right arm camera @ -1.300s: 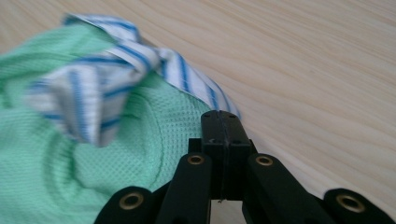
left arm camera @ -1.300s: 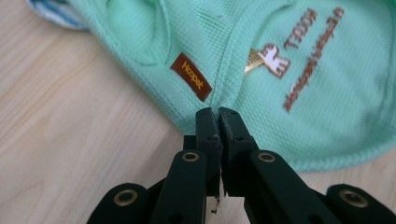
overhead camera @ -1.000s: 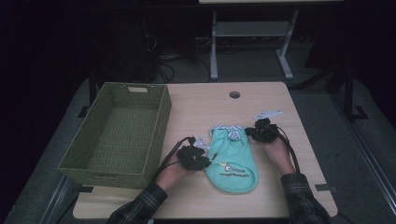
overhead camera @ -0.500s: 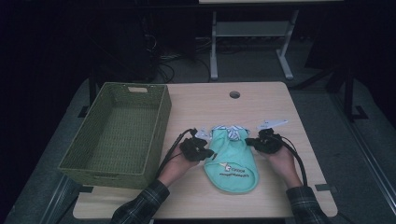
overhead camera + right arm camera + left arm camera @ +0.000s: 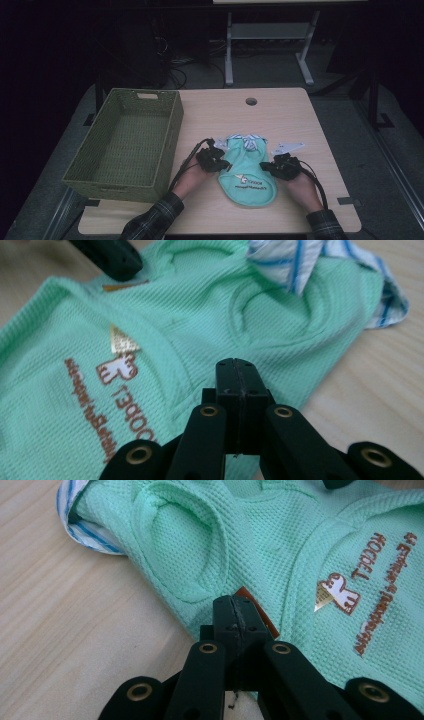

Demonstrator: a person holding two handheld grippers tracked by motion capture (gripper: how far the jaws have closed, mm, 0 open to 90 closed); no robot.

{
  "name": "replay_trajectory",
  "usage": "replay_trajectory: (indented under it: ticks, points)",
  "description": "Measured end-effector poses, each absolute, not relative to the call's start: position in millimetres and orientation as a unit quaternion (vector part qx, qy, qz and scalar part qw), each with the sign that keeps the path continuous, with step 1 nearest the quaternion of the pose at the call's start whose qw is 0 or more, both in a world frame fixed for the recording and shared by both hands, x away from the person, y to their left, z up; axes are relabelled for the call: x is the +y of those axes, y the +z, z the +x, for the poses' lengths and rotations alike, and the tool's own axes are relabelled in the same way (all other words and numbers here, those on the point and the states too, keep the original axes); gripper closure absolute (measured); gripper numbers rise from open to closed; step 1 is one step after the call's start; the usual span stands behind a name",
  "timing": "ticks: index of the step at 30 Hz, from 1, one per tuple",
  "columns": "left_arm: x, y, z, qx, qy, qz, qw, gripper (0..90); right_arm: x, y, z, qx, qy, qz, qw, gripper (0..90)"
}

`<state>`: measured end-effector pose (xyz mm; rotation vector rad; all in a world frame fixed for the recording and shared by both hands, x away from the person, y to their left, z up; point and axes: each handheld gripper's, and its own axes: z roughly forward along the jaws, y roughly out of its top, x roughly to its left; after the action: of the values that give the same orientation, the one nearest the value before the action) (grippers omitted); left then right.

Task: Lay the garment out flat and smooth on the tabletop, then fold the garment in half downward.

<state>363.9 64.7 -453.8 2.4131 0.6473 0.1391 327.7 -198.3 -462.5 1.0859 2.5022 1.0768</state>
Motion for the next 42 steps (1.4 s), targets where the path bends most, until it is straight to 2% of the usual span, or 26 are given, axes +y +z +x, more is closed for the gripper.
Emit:
replay_trajectory:
  ticks: [14, 31, 39, 42]
  points:
    - [63, -456, 350, 0.232, 0.043, 0.922, 0.307, 89.5, -198, -468, 326, 0.855, 0.354, 0.369, 0.092, 90.0]
    - [48, -458, 322, 0.204, -0.002, 0.924, 0.324, 89.5, -207, -467, 330, 0.857, 0.347, 0.367, 0.103, 90.0]
    - [50, -456, 324, 0.207, -0.003, 0.919, 0.335, 89.3, -208, -468, 331, 0.856, 0.347, 0.369, 0.106, 90.0]
    - [53, -451, 329, 0.209, 0.001, 0.918, 0.338, 85.0, -207, -467, 330, 0.856, 0.345, 0.37, 0.108, 90.0]
